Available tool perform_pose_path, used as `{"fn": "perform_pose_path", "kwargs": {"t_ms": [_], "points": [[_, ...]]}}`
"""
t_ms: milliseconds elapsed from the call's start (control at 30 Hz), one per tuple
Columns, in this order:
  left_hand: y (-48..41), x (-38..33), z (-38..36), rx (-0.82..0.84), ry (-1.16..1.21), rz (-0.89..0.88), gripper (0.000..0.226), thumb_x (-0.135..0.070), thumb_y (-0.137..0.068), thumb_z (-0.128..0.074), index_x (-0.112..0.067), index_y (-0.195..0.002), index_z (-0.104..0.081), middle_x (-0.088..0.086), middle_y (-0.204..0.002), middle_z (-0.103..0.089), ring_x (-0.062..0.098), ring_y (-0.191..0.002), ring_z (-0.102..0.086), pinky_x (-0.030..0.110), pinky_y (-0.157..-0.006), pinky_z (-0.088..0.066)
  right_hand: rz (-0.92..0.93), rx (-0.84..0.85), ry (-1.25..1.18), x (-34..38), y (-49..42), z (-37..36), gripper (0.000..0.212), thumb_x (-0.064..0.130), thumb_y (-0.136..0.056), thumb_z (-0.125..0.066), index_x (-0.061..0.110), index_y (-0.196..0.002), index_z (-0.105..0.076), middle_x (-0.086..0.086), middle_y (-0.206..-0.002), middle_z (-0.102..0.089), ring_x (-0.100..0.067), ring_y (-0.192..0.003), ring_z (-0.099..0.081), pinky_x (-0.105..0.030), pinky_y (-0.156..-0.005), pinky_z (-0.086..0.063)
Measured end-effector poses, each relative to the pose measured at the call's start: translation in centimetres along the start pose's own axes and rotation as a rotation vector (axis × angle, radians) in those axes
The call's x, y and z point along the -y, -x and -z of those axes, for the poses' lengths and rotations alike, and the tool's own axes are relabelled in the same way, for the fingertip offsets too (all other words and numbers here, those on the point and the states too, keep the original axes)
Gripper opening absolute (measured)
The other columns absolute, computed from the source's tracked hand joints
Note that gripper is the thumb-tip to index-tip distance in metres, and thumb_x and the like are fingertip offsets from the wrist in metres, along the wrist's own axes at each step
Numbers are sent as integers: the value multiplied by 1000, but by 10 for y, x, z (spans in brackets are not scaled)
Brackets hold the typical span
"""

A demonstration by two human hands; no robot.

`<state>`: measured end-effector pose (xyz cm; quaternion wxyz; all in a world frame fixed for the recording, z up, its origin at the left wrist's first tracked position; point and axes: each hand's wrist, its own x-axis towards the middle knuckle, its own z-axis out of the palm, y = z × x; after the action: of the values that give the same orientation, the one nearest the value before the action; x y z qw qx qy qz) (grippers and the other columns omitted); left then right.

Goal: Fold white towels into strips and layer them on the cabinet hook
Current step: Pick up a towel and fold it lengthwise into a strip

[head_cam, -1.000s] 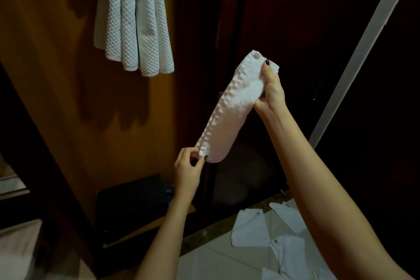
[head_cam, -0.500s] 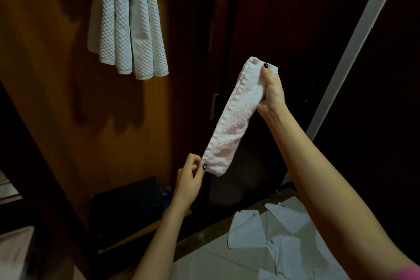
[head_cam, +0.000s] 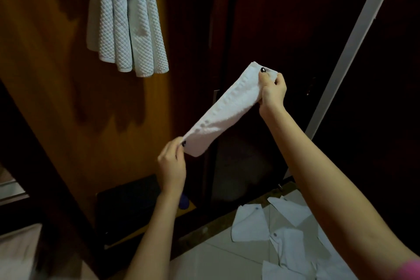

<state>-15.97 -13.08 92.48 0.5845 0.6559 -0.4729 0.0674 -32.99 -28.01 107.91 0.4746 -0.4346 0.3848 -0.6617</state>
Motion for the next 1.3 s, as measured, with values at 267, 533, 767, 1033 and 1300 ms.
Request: {"fn": "perform_pose_path", "kwargs": {"t_ms": [267, 533, 767, 1033, 1300], "points": [[-39, 27, 18, 319, 205, 28, 14, -16, -96, -58, -22, -85, -55, 2, -69, -55, 4, -52, -40, 21, -52, -32, -51, -15, -92, -9, -1, 14, 11, 15, -98, -57, 16, -88, -54, -3, -89, -61, -20, -83, -62, -41, -82, -55], [-11, 21, 14, 667, 547, 233, 11, -5, -93, -62, -12, -86, -58, -11, -68, -61, -1, -65, -54, 12, -60, -42, -155, 242, -363, -9, 1, 20, 23, 19, -100, -53, 3, -116, -58, -11, -102, -68, -22, -93, -68, -43, -92, -55], [9, 6, -16, 947, 416, 216, 10, -24, -85, -72, -33, -88, -72, -19, -107, -67, -1, -103, -61, 17, -84, -43, -104, 609, -183, 10, 1, 10, 26, 26, -102, -49, 6, -115, -58, -8, -96, -69, -20, -89, -69, -36, -78, -57], [9, 1, -31, 960, 540, 377, 25, -30, -85, -73, -5, -89, -74, -8, -110, -63, 2, -98, -58, 20, -85, -49, -118, 691, -185, 28, -3, 12, 23, 29, -100, -51, 11, -110, -61, -3, -91, -73, -17, -86, -71, -34, -76, -58], [8, 14, -30, 776, 884, 601, 29, -26, -88, -61, -3, -104, -72, 11, -111, -69, 19, -101, -68, 27, -82, -55, -110, 509, -276, 24, -15, 19, 20, 20, -101, -50, 7, -110, -61, -6, -92, -73, -19, -88, -71, -39, -84, -58]]}}
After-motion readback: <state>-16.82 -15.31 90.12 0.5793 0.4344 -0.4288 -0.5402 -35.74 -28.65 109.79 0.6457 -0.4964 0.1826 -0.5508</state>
